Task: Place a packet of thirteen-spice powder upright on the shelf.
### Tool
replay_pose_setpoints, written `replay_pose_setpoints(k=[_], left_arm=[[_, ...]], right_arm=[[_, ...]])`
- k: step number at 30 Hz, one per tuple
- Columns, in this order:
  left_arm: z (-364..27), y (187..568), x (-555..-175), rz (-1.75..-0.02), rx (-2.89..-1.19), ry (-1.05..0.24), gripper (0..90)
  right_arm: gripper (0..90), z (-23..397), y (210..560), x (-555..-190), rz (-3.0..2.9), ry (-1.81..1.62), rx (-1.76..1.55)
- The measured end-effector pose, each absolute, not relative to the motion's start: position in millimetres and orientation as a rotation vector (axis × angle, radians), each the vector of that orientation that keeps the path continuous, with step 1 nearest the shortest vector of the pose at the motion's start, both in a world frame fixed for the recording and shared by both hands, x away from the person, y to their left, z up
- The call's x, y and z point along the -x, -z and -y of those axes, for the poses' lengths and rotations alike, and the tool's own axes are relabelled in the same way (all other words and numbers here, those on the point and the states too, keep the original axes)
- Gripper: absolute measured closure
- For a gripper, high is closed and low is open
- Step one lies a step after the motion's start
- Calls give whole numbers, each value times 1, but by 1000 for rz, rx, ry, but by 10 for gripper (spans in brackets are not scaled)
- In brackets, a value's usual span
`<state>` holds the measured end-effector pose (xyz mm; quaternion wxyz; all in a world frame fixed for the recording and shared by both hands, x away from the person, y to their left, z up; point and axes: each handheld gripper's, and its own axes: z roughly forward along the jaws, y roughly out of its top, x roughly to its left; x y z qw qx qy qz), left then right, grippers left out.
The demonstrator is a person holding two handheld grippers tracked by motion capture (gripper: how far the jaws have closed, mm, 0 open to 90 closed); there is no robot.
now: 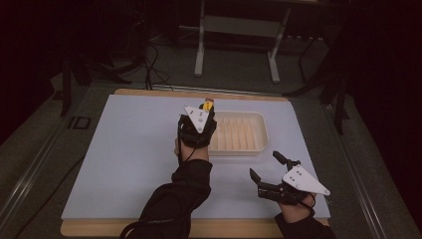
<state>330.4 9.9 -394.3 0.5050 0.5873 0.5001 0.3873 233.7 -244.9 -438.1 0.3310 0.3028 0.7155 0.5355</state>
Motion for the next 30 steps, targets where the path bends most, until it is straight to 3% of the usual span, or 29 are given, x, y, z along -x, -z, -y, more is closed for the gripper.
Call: replay_pose_setpoints(k=[13, 30], left_arm=[[4, 432, -345, -1251, -1382, -1052, 688], [8, 471, -363, -1329, -1389, -1057, 687]], right_arm=[[130, 246, 439, -231, -1861, -1406, -778], [131, 250, 441, -234, -1879, -1422, -793]])
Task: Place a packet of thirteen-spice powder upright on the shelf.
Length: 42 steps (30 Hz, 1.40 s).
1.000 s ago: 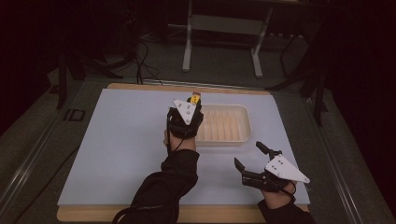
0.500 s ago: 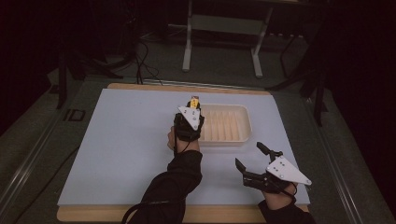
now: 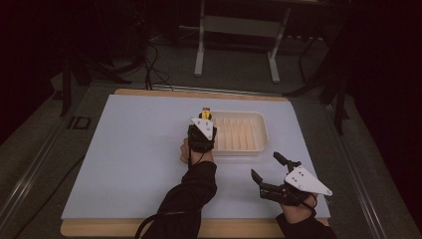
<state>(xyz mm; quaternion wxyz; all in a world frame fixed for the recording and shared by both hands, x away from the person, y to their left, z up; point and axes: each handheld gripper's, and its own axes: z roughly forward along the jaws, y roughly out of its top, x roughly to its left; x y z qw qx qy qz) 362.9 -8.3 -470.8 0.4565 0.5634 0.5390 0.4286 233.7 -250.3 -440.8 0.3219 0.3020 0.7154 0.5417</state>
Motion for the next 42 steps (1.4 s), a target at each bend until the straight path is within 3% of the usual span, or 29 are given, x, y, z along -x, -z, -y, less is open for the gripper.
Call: replay_pose_setpoints(k=[35, 40, 42], left_arm=[[5, 497, -370, -1354, -1417, -991, 670], [8, 494, -372, -1329, -1474, -978, 526], [10, 493, -372, -1343, -1477, -987, 402]], right_arm=[[132, 253, 444, -238, -1904, -1446, -821], [132, 254, 444, -239, -1901, -1451, -824], [132, 253, 444, -239, -1901, -1449, -826]])
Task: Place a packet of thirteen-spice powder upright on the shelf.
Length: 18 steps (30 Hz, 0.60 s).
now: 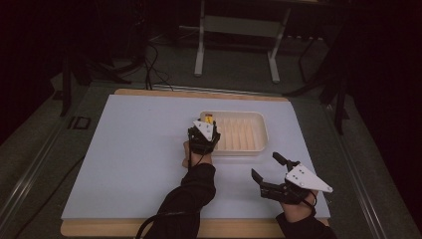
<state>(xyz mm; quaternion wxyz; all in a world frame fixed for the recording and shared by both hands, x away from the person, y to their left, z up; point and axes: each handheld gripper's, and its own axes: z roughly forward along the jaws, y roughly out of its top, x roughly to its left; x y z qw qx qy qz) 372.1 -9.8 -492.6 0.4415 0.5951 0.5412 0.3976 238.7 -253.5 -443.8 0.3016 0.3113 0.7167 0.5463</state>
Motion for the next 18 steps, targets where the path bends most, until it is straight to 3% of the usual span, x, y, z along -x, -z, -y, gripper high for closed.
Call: replay_pose_setpoints(k=[6, 12, 18], left_arm=[[8, 482, -371, -1342, -1491, -938, 131], [8, 471, -367, -1292, -1537, -864, 26], [2, 456, -360, -1245, -1577, -808, 16]], right_arm=[[132, 254, 443, -239, -1897, -1450, -829], [132, 254, 443, -239, -1896, -1454, -834], [132, 255, 443, -240, -1896, -1455, -842]])
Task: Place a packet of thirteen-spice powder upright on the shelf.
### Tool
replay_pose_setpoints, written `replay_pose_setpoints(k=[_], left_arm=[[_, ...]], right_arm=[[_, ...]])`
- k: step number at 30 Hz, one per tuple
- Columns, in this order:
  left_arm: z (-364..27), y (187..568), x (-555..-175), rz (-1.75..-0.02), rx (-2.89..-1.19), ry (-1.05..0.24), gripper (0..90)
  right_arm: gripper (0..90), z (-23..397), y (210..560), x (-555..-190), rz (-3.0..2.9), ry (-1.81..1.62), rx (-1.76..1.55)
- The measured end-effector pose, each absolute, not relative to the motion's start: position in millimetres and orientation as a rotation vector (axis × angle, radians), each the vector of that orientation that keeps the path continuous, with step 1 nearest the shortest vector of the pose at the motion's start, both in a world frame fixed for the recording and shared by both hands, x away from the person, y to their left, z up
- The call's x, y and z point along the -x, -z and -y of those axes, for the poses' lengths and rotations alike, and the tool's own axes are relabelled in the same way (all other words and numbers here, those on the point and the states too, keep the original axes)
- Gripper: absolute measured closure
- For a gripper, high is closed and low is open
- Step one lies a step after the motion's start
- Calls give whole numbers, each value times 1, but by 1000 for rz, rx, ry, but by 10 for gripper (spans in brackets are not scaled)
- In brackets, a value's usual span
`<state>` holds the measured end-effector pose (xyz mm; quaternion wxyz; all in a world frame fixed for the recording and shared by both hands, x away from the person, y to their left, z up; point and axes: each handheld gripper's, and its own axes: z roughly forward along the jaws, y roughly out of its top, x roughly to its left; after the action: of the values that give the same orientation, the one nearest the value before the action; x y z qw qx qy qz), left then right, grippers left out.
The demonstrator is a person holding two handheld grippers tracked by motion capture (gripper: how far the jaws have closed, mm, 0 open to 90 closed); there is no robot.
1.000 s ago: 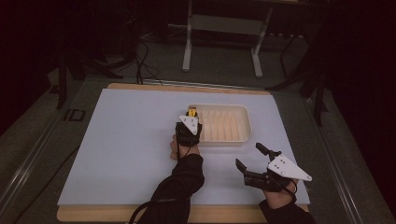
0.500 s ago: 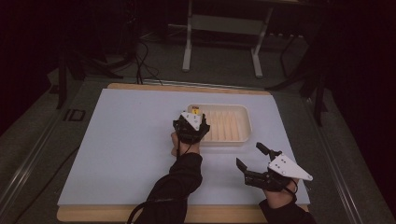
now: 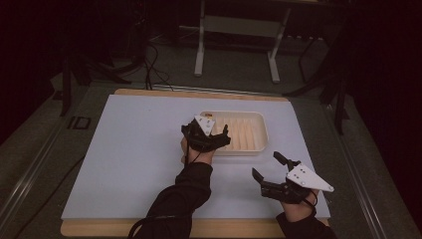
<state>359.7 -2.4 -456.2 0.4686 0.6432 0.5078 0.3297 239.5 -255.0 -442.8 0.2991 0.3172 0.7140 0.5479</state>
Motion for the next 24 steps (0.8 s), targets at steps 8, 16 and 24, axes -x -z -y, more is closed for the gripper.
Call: replay_pose_setpoints(k=[8, 16, 24], left_arm=[[-13, 439, -341, -1165, -1601, -739, 16], [-25, 425, -318, -1088, -1630, -667, 16], [-31, 415, -294, -999, -1647, -605, 16]], right_arm=[[132, 255, 443, -240, -1900, -1452, -853], [132, 252, 446, -242, -1922, -1439, -861], [132, 250, 447, -242, -1938, -1433, -866]])
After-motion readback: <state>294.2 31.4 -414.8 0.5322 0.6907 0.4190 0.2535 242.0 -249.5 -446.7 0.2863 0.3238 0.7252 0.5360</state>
